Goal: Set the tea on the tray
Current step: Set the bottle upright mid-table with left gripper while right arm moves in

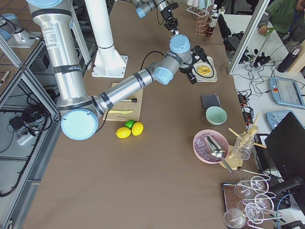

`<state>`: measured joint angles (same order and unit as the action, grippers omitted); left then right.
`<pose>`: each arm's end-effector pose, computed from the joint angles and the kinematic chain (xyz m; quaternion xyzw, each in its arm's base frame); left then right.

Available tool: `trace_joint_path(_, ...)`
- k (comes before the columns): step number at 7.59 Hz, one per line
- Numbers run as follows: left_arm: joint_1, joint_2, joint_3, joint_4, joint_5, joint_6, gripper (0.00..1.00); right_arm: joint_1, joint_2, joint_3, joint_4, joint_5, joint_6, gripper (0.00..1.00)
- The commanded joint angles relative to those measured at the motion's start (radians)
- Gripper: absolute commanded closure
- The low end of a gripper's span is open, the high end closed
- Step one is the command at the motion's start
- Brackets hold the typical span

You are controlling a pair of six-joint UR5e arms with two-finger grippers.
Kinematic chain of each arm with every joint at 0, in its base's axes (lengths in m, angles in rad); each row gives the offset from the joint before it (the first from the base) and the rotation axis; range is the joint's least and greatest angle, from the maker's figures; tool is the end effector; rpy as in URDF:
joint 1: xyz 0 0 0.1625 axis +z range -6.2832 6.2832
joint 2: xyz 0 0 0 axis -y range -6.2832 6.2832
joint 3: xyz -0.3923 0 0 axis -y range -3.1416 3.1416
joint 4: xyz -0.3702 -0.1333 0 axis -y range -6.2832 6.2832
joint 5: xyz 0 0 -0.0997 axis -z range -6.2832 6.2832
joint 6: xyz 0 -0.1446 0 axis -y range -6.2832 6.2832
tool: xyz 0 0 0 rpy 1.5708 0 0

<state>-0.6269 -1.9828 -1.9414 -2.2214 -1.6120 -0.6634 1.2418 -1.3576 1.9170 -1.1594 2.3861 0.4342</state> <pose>0.3921 -0.4413 0.1820 0.4446 0.4835 0.1188 0.7446 -0.1463 -0.5153 0.3232 0.2669 -0.4849 -0.1420 0.8206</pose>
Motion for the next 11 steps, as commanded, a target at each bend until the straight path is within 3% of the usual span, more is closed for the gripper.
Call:
trace_joint_path(1, 0.212, -0.129, 0.013, 0.143, 0.217, -0.008, 1.0, -0.067, 0.098, -0.01, -0.003, -0.01, 0.009, 0.2)
trace_joint_path(2, 0.213, -0.14, 0.031, 0.143, 0.218, -0.01, 1.0, -0.094, 0.1, -0.003, -0.002, -0.077, 0.008, 0.02)
trace_joint_path(4, 0.228, -0.166, 0.062, 0.143, 0.218, -0.012, 1.0, -0.163, 0.101, 0.0, -0.002, -0.162, 0.008, 0.0)
trace_joint_path(10, 0.231, -0.166, 0.085, 0.141, 0.218, 0.004, 1.0, -0.177, 0.101, -0.001, -0.002, -0.186, 0.002, 0.0)
trace_joint_path(11, 0.231, -0.168, 0.081, 0.141, 0.216, 0.002, 0.77, -0.177, 0.101, 0.0, -0.002, -0.186, 0.008, 0.0)
